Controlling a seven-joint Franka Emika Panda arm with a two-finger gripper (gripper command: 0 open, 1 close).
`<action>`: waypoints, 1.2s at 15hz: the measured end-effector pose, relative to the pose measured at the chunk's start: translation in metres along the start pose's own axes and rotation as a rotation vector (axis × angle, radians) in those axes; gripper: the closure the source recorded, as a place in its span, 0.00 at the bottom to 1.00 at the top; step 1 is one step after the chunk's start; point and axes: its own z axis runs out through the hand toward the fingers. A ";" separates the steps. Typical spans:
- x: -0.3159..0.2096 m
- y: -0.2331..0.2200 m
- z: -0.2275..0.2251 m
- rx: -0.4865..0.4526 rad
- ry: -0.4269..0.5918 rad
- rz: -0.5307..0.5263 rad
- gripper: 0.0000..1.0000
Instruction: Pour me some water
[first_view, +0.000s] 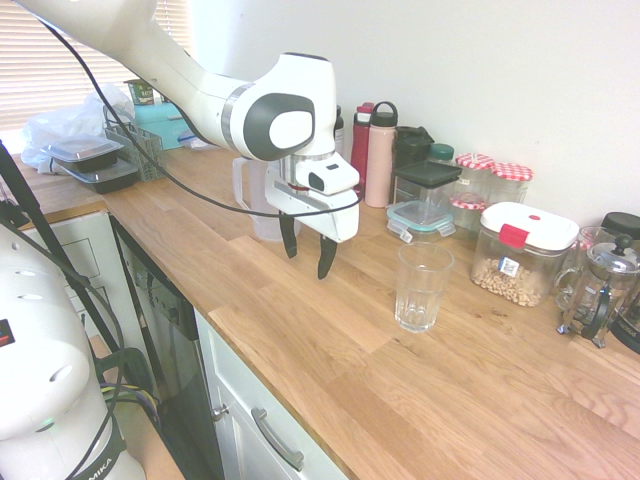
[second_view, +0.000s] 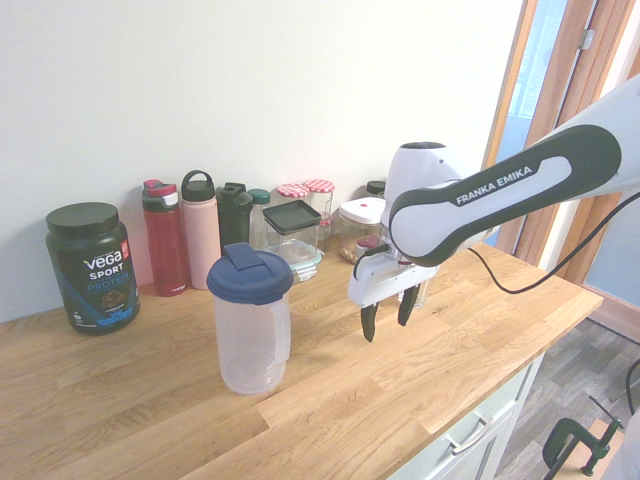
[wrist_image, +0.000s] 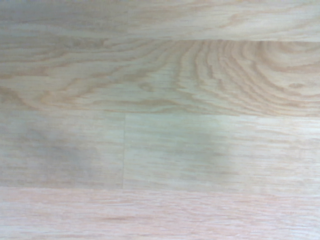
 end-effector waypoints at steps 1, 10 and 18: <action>0.000 0.000 0.001 -0.002 -0.002 0.000 0.00; -0.097 -0.041 -0.096 0.014 0.020 0.042 0.00; -0.213 -0.096 -0.115 0.178 0.182 -0.038 0.00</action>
